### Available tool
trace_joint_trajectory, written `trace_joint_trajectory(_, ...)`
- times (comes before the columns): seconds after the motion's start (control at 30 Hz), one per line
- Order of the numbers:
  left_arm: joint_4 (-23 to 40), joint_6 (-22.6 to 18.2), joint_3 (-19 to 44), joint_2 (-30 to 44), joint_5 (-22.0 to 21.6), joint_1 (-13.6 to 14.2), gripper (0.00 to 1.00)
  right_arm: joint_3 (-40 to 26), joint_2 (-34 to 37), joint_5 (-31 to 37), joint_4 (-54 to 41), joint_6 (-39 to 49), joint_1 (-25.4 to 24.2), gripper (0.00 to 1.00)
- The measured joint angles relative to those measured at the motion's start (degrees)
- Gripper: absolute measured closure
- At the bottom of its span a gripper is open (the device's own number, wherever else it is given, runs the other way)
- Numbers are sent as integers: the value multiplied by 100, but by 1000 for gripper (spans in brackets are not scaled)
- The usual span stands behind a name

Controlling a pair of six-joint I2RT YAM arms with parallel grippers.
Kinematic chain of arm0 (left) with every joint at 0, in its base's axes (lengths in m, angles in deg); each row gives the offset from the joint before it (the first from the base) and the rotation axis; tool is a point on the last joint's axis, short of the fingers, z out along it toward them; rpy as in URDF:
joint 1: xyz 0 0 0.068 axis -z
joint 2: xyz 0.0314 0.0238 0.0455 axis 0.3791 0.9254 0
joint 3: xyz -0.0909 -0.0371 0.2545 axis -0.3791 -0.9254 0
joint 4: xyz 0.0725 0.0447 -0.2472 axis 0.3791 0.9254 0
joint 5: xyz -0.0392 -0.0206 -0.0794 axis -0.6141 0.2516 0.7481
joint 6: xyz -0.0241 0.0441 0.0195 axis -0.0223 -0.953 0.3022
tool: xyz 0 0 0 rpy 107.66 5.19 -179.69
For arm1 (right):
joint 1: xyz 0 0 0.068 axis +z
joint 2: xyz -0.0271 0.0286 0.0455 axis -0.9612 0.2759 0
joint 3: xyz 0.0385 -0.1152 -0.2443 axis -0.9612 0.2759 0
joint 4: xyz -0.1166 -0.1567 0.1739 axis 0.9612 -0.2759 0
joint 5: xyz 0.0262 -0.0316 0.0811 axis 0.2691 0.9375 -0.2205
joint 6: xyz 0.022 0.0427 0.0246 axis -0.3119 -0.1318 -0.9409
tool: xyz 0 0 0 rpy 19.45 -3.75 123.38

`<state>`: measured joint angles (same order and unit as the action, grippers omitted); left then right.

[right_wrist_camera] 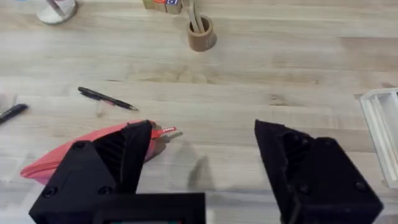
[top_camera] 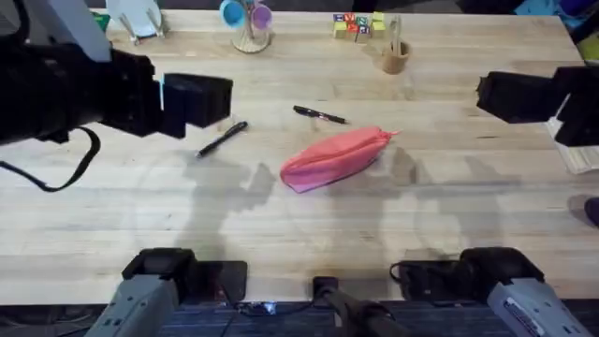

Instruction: Unzip the bag, pick up the pens from the table one at a time and place them inside, then zip the bag closed.

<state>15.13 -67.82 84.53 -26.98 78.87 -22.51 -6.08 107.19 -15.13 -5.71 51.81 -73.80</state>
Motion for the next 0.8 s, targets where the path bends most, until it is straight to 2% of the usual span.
trace_joint_trajectory(0.17, 224, -995, 0, 0, 568, 0, 7, 0, 0, 0, 0, 0, 0, 6)
trace_joint_trajectory(0.4, 871, -2678, 0, -2, 1688, 0, 7, 0, 0, 0, 0, 2, 0, 5)
trace_joint_trajectory(0.43, 1067, -3181, 0, -2, 1989, 0, 7, 0, 0, 0, 0, 0, 0, 6)
trace_joint_trajectory(0.57, 1078, -3516, 0, -2, 2187, 0, 7, 0, 0, 0, 0, 0, 0, 5)
trace_joint_trajectory(0.8, 1006, -3701, 0, -2, 2272, 0, 7, 0, 0, 0, 0, 0, 0, 5)
